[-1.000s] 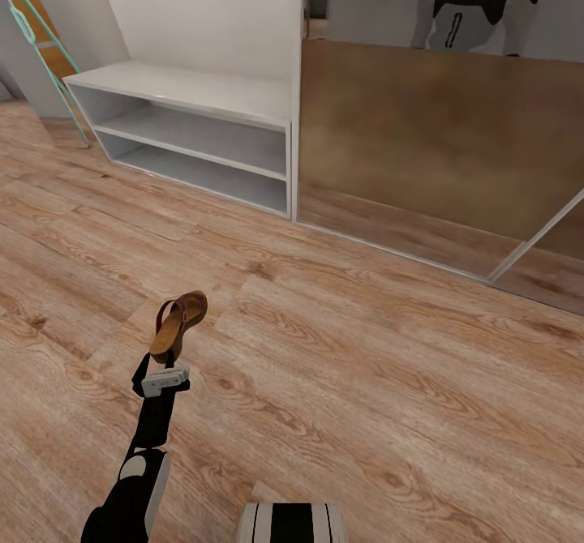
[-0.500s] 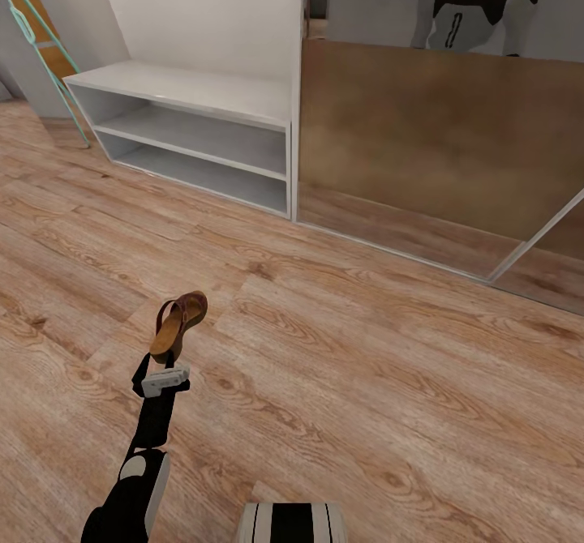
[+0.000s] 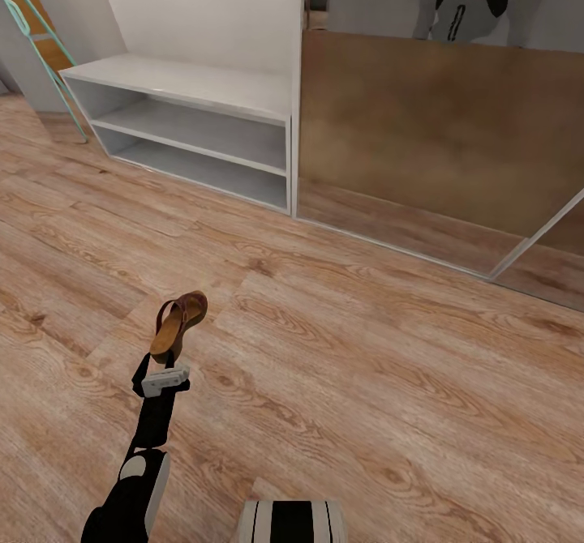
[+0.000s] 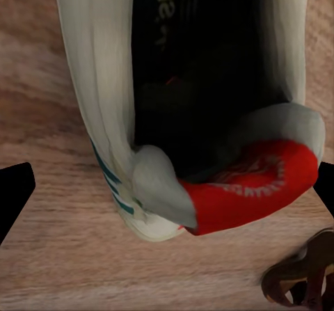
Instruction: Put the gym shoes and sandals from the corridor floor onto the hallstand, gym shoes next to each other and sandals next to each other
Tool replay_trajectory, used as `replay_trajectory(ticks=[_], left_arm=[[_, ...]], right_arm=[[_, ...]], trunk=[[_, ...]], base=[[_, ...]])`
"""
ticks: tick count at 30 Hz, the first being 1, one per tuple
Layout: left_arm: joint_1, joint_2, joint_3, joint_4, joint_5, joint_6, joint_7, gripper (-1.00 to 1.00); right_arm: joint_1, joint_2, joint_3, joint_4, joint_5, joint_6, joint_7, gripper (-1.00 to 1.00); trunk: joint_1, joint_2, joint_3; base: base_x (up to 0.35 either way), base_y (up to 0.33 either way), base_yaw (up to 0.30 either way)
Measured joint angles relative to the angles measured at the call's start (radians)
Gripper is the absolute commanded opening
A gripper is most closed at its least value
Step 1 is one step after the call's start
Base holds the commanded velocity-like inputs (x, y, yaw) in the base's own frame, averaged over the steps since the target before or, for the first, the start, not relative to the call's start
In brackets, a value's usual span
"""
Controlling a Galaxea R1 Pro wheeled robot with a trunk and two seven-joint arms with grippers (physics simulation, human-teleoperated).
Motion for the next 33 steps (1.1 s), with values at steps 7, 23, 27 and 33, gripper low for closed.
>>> replay_trajectory(ticks=[7, 23, 27, 33], left_arm=[[0.0, 0.0, 0.0, 0.0, 0.0, 0.0, 0.0, -1.0], [0.0, 0.0, 0.0, 0.0, 0.0, 0.0, 0.0, -1.0], [0.0, 0.0, 0.0, 0.0, 0.0, 0.0, 0.0, -1.0], [0.0, 0.0, 0.0, 0.001, 0.0, 0.0, 0.0, -1.0]], right_arm=[[0.0, 0.0, 0.0, 0.0, 0.0, 0.0, -0.001, 1.0], [0.0, 0.0, 0.0, 0.0, 0.0, -0.002, 0.0, 1.0], [0.0, 0.0, 0.0, 0.0, 0.0, -0.003, 0.0, 1.0], [0.0, 0.0, 0.0, -0.001, -0.001, -0.005, -0.001, 1.0]], trunk=[[0.0, 0.0, 0.0], [0.0, 0.0, 0.0], [0.0, 0.0, 0.0], [0.0, 0.0, 0.0]], base=[[0.0, 0.0, 0.0], [0.0, 0.0, 0.0], [0.0, 0.0, 0.0], [0.0, 0.0, 0.0]])
